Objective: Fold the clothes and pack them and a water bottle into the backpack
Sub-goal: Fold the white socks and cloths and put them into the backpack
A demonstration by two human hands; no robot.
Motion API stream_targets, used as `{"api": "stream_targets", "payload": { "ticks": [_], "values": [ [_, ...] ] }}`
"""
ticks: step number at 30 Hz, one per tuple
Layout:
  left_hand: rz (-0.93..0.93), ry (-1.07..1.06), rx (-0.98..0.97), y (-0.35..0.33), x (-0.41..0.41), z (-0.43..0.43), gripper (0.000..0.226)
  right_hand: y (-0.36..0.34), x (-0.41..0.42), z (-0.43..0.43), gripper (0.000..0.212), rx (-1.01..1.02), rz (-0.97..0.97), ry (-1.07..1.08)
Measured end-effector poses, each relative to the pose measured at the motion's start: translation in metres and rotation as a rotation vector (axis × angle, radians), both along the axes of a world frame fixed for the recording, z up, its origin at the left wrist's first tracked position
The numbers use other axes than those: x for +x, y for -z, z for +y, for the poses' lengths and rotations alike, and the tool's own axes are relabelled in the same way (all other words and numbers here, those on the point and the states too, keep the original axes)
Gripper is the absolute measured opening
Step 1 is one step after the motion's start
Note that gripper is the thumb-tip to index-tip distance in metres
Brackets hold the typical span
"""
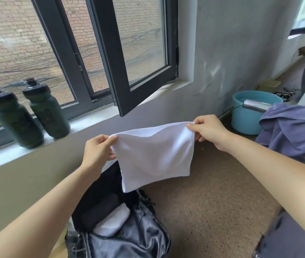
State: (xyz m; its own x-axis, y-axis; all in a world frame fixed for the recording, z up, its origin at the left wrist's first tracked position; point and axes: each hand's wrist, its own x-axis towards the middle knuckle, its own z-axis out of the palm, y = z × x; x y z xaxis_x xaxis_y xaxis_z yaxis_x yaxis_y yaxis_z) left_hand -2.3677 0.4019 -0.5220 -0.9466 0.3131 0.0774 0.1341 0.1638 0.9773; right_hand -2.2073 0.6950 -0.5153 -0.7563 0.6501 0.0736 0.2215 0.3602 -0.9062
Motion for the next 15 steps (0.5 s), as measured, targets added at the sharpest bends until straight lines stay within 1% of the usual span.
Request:
{"api": "stream_targets", "payload": {
  "ticks": [5, 8, 10, 12, 13, 15],
  "values": [
    [-0.096, 0.066, 0.019, -0.006, 0.019, 0.009, 0.024, -0.008, -0.002, -0.031, 0.025, -0.134, 0.077, -0.143],
    [-0.145, 0.024, 0.046, -0.006, 0.024, 0.015, 0.02, -0.008, -0.008, -0.043, 0.026, -0.199, 0.119, -0.131],
    [-0.129, -0.044, 0.046, -0.007, 0.019, 0.013, 0.02, -0.006, -0.011, -0.037, 0.028, -0.138, 0.138, -0.024],
    [-0.11, -0.118, 0.011, -0.005, 0.01, 0.007, 0.021, -0.002, -0.009, -0.024, 0.037, -0.009, 0.102, 0.09],
    [-0.109, -0.145, -0.02, -0.002, 0.006, 0.003, 0.02, 0.001, -0.007, -0.017, 0.039, 0.016, 0.064, 0.114],
    [-0.123, -0.154, -0.078, 0.003, 0.004, -0.001, 0.017, 0.008, -0.003, -0.012, 0.035, -0.014, 0.003, 0.09]
  ]
}}
